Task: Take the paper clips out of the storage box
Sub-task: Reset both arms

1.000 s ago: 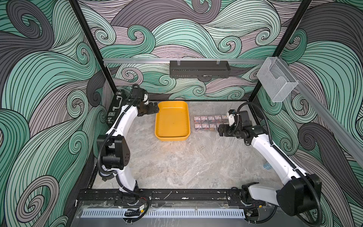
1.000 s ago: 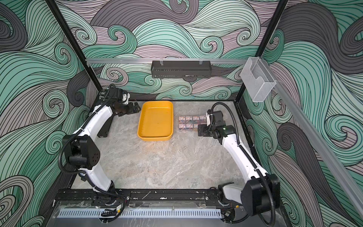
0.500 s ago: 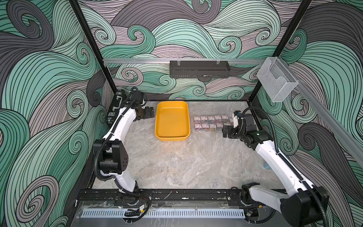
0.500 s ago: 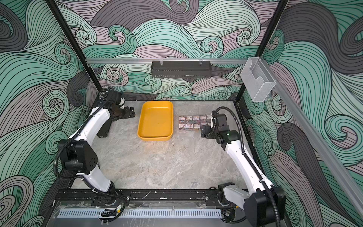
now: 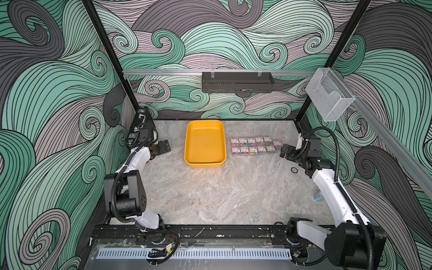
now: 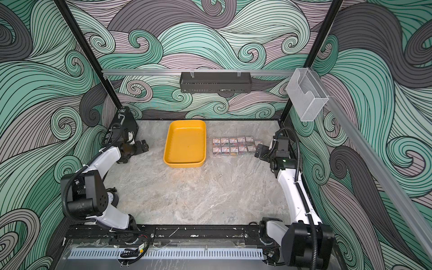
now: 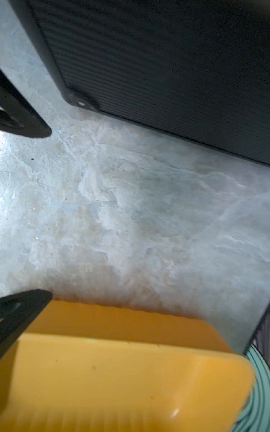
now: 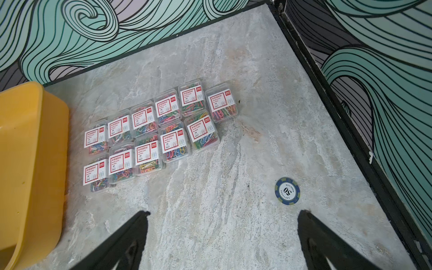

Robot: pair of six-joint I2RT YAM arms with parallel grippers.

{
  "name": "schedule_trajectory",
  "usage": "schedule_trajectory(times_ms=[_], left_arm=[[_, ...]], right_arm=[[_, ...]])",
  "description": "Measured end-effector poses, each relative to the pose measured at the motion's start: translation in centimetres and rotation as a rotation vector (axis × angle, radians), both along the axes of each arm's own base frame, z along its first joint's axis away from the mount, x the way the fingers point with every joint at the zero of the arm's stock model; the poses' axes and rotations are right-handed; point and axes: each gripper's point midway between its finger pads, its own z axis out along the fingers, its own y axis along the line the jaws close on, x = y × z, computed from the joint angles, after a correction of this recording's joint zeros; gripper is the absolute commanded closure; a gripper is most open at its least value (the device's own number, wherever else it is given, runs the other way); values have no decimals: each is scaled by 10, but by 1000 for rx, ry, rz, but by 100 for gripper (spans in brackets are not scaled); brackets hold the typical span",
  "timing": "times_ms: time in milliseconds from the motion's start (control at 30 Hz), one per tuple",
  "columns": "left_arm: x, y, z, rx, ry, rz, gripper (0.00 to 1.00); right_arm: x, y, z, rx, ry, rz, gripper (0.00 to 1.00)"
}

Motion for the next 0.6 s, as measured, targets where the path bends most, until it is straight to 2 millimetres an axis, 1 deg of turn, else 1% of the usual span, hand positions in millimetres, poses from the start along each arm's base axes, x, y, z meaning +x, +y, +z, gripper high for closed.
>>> schedule_trajectory(times_ms=[100, 267, 400, 533, 600], left_arm=[[-15, -6, -15, 9, -47, -30, 1], [-20, -8, -19, 47, -177, -49, 1], [-22, -9, -23, 63, -264, -49, 1], [-17, -10, -23, 78, -346, -63, 1], [-12, -14, -28, 91, -363, -91, 1]], right_arm=[[2, -7, -8, 2, 5, -18, 1], [7, -12, -26, -14, -15, -18, 1], [5, -14, -44, -36, -19, -6, 1], [7, -14, -52, -68, -47, 17, 1], [8, -14, -55, -87, -71, 32, 1]])
